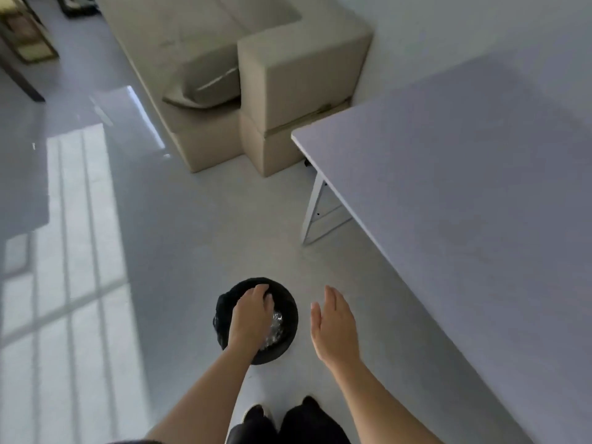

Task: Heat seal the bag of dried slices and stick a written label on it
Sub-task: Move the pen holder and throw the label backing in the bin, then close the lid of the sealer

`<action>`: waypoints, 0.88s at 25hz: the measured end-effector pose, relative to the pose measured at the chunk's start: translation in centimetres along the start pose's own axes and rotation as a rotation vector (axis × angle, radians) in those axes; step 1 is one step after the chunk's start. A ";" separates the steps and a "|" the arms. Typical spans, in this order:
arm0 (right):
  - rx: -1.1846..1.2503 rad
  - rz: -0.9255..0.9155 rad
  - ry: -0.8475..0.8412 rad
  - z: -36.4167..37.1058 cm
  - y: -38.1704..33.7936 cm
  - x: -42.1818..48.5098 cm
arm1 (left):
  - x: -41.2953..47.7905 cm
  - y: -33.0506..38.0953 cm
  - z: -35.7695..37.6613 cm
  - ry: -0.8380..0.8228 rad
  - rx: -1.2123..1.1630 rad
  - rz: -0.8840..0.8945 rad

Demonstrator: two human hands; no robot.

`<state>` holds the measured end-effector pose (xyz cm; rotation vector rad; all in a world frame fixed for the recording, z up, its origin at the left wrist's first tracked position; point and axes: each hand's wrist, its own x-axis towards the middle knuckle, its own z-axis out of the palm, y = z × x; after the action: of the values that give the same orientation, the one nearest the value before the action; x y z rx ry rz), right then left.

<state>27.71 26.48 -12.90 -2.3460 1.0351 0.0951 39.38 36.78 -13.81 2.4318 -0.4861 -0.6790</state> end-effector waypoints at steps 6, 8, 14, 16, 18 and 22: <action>0.073 0.183 0.404 -16.2 0.4 -5.9 | -7.2 18.2 -4.2 0.012 -0.124 0.496; 0.063 0.284 0.541 -20.4 3.4 -7.5 | -8.9 23.3 -2.2 -0.101 -0.041 0.660; 0.059 0.601 0.794 -29.1 16.6 -15.5 | -16.4 35.5 7.4 -0.411 0.128 0.964; 0.099 0.730 0.852 -31.1 22.2 -19.0 | -19.1 39.1 11.9 -0.503 0.173 1.028; 0.103 0.841 0.882 -33.1 28.4 -22.4 | -22.2 42.9 16.7 -0.570 0.196 1.065; 0.111 1.006 0.914 -37.2 40.3 -27.9 | -27.6 50.1 25.6 -0.637 0.214 1.072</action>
<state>-25.80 3.54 7.18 -1.4947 2.4729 -0.6871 -6.61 0.27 8.00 1.6515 -1.9759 -0.8778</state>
